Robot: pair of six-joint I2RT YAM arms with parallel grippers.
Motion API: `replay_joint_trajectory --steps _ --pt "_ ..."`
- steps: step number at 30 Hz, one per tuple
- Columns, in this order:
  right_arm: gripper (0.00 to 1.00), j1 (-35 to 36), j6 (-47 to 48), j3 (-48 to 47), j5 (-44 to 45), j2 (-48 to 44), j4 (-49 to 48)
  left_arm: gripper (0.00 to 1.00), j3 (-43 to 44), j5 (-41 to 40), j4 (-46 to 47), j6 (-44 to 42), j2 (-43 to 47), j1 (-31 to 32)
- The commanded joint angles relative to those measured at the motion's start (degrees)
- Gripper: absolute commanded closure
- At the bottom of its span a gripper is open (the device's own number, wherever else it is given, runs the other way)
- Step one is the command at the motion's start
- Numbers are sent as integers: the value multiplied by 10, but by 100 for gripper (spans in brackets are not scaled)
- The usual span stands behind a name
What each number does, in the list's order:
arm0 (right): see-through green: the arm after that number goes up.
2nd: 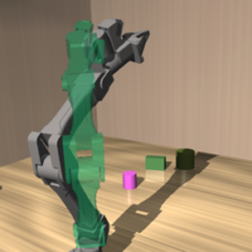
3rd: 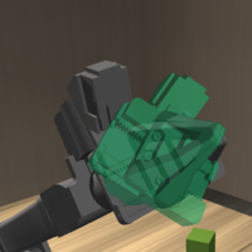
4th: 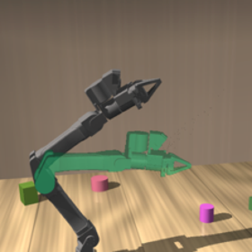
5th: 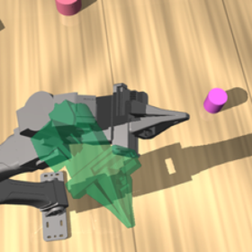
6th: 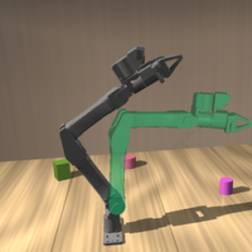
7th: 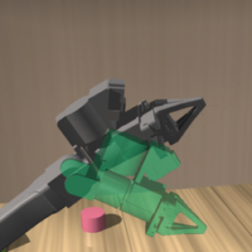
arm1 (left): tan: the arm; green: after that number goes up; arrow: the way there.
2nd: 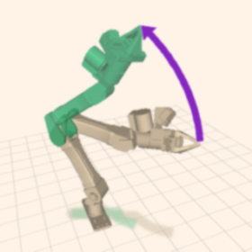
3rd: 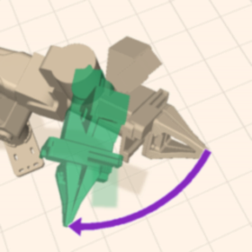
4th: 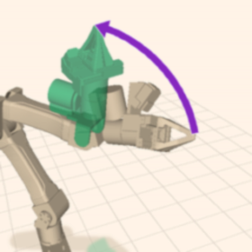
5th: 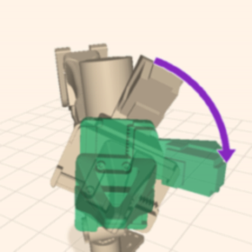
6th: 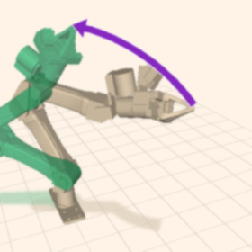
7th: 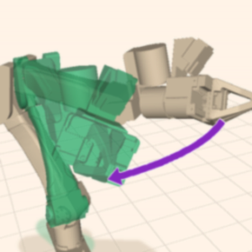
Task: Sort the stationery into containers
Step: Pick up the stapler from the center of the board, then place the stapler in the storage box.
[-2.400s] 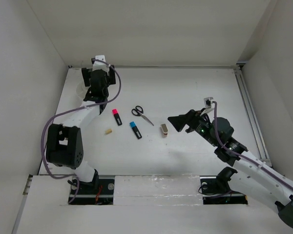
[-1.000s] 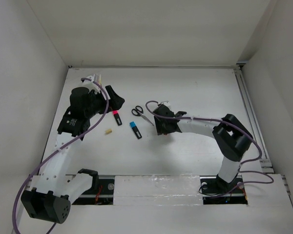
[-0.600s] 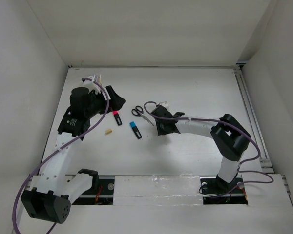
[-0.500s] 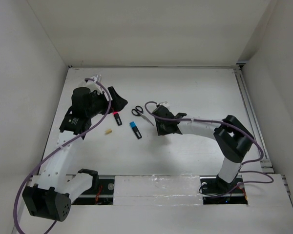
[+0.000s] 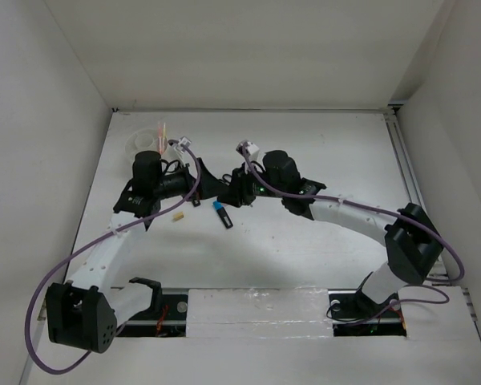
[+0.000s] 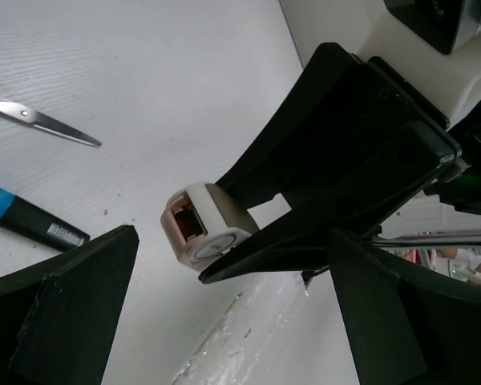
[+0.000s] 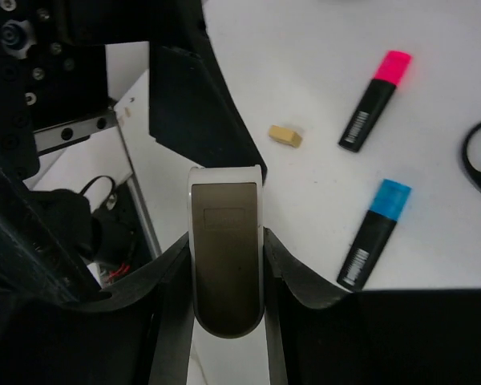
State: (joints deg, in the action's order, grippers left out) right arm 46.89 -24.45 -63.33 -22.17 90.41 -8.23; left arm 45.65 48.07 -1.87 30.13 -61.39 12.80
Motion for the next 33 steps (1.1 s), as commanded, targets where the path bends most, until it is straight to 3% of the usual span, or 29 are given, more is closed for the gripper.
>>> replay_joint_trajectory --steps 1,5,7,14,18,33 --pt "100 -3 14 -19 -110 3 -108 0 0 47 42 14 20 0" --pt "100 -3 -6 4 -153 3 -174 0 -6 47 56 20 20 0" --pt "100 -3 -6 9 -147 -3 -174 5 -6 52 56 26 20 0" --pt "100 4 -11 40 -26 -53 -159 15 -11 -9 48 36 25 0" --pt "100 38 16 40 91 -76 -125 18 -5 -62 28 42 30 0" --pt "100 111 60 28 214 -65 -83 21 17 -162 52 97 68 0"
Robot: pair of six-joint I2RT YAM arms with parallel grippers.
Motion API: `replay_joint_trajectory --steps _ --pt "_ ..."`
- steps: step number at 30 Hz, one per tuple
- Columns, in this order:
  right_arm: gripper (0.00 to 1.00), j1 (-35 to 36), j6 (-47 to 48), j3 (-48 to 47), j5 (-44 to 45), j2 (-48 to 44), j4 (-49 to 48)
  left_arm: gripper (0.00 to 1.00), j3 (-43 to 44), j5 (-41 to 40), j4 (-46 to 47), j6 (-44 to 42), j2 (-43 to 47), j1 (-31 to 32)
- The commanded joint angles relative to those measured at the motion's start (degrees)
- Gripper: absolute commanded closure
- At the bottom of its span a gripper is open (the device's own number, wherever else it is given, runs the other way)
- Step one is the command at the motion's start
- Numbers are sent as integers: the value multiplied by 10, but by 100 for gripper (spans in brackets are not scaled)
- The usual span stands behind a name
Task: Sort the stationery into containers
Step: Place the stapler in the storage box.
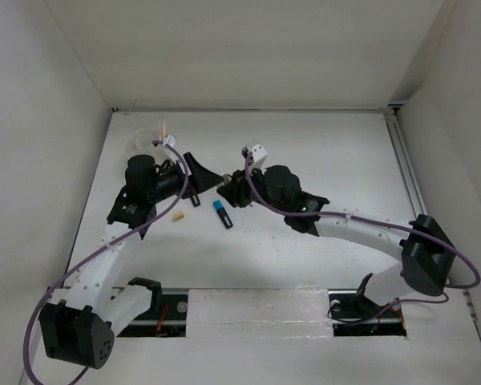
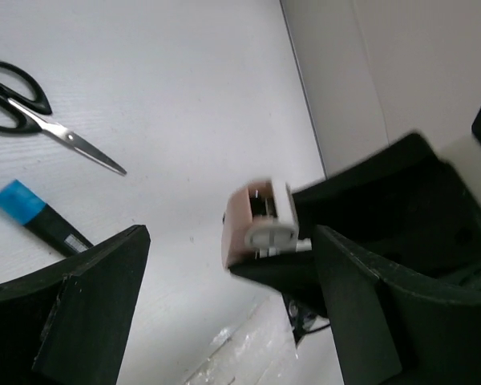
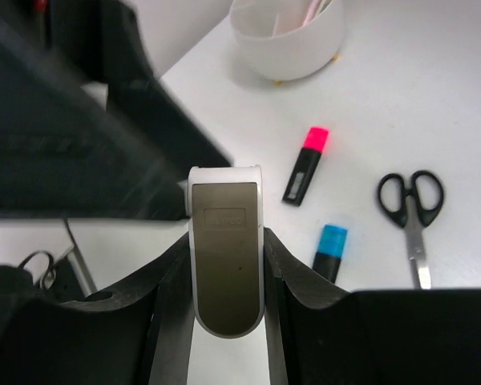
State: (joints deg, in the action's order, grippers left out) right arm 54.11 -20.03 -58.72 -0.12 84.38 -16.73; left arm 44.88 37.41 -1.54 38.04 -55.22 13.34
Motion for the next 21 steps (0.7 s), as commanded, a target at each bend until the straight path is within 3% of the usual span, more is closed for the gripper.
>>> replay_joint_trajectory --steps 1,8,16,21 --pt "100 39 21 -18 -7 -4 2 21 25 -55 49 18 6 -5" --pt "100 44 21 -24 -12 1 2 23 42 -49 77 28 -5 -5" --pt "100 44 16 -54 58 6 32 24 30 -36 77 34 3 -5" --pt "100 50 10 -71 93 11 32 32 30 -42 63 26 3 -5"
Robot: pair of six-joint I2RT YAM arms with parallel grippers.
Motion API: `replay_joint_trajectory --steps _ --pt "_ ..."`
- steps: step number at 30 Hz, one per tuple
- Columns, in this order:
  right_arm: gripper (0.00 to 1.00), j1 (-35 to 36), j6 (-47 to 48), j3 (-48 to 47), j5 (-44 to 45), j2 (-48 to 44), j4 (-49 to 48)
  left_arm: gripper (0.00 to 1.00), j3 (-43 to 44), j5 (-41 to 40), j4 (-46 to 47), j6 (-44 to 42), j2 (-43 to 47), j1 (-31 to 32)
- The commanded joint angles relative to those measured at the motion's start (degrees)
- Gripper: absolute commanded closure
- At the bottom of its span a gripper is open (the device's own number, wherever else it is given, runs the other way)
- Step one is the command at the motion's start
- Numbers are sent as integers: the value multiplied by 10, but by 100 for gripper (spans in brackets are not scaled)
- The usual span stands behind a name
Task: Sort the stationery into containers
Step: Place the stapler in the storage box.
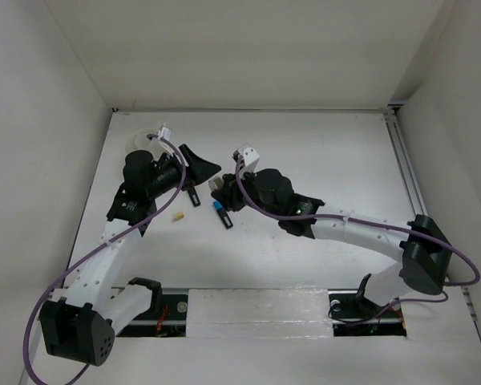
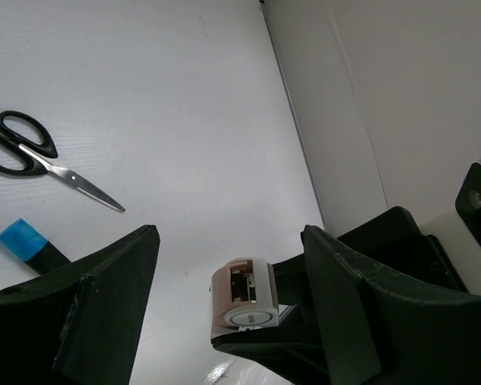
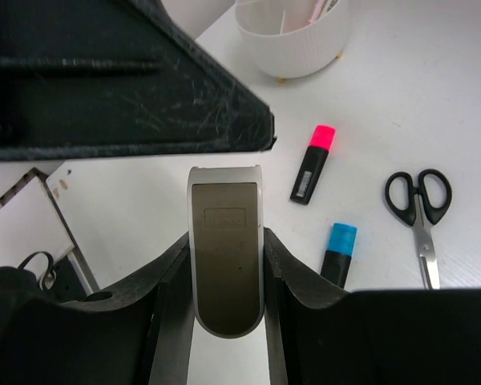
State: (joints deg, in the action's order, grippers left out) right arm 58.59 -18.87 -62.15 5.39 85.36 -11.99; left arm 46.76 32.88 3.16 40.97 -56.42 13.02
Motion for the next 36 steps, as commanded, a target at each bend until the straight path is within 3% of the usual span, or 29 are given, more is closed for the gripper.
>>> replay_joint_trajectory --steps 1,14,21,25,27,32,34,35,36 --pt "100 5 -1 -43 38 7 -22 33 11 9 16 -4 10 -2" --pt "100 10 17 -89 90 37 -27 38 5 31 26 -4 10 -2" --pt "100 10 17 -101 113 48 -27 57 0 36 26 -4 10 -2" --pt "100 10 17 -108 125 48 -27 77 0 42 37 2 4 -2" --pt "100 10 17 -113 125 54 -27 97 0 48 42 2 -1 -2" --pt "100 10 17 -119 100 60 -27 100 6 48 42 -5 -14 -2" --pt "83 10 23 -119 88 60 -34 100 6 43 42 -15 -19 -2" --pt "69 10 23 -112 80 54 -40 100 12 38 42 -15 -19 -2" --pt "41 10 23 -107 80 54 -40 100 12 38 42 -15 -19 -2"
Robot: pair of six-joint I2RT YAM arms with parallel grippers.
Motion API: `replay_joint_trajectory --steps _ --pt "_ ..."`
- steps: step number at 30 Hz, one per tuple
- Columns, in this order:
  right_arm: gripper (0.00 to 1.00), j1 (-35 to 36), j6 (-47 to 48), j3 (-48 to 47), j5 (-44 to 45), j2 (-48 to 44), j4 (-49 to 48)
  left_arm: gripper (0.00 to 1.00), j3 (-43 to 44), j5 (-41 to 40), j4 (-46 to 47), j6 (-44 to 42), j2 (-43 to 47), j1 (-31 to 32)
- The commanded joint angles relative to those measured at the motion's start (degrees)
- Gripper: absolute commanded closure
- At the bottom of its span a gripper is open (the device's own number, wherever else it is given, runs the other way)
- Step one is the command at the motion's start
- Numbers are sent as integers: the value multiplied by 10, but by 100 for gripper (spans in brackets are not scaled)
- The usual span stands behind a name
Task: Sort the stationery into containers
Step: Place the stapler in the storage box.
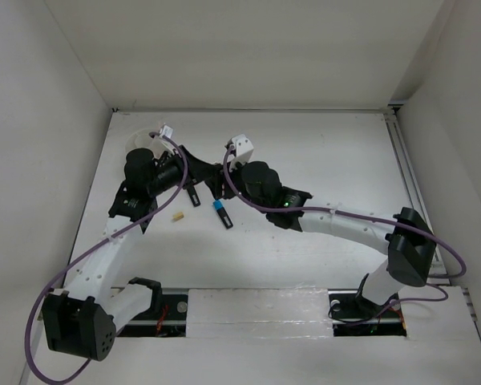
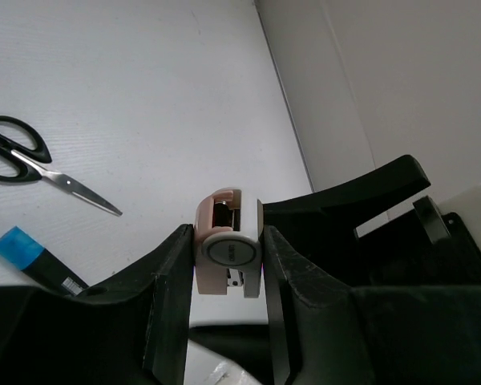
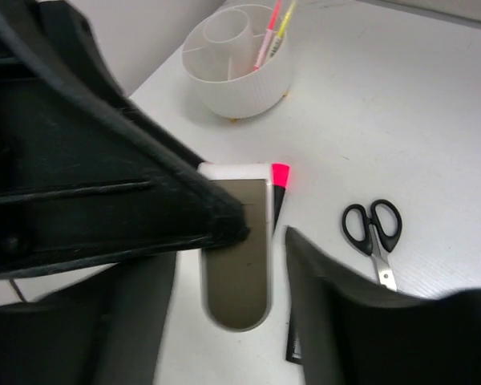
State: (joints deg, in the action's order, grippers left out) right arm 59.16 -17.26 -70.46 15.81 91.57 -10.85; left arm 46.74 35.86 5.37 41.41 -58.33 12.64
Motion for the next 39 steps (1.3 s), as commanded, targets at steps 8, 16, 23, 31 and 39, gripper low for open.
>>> replay_joint_trajectory --steps 8,16,23,31,39 --pt "6 4 12 3 -36 -42 -51 100 39 -61 -7 -59 0 2" --pt "4 4 22 67 -20 -103 -39 100 96 -198 -20 -97 -36 2" --pt "4 4 22 144 -3 -192 -16 100 225 -362 40 -226 -140 -15" --pt "4 4 -10 255 -39 -327 -11 100 359 -325 114 -381 -279 -74" --pt "4 10 -33 320 -110 -387 -11 100 486 -230 110 -407 -424 -165"
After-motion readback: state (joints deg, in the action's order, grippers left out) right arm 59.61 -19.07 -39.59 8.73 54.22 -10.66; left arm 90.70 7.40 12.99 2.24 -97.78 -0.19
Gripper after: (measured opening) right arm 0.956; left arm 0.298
